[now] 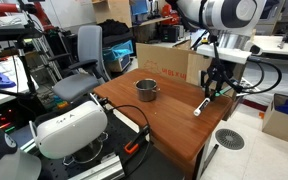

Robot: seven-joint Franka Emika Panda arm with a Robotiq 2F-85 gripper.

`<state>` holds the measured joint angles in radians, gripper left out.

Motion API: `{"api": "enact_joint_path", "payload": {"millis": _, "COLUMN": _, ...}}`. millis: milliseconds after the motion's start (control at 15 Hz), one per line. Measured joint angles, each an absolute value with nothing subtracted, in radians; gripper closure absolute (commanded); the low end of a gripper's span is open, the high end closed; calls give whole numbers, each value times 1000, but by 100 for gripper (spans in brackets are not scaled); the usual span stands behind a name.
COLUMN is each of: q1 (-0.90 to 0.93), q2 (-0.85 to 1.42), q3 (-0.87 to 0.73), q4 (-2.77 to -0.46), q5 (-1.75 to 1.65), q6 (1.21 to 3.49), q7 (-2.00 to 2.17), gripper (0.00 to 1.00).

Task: Put the marker in the pot

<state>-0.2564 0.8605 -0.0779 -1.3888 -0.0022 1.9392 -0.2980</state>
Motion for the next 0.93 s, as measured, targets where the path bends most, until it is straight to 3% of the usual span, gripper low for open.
{"api": "enact_joint_path", "payload": {"millis": 467, "q1": -256, "q2": 699, "q3": -53, "q4": -1566, "q5": 0, "q6": 1968, "q7": -389, "gripper": 94}}
{"api": "enact_joint_path", "payload": {"millis": 933, "q1": -250, "q2": 544, "q3": 16, "q4": -1859, "q5": 3, "q6": 2169, "q7": -486, "gripper": 94}}
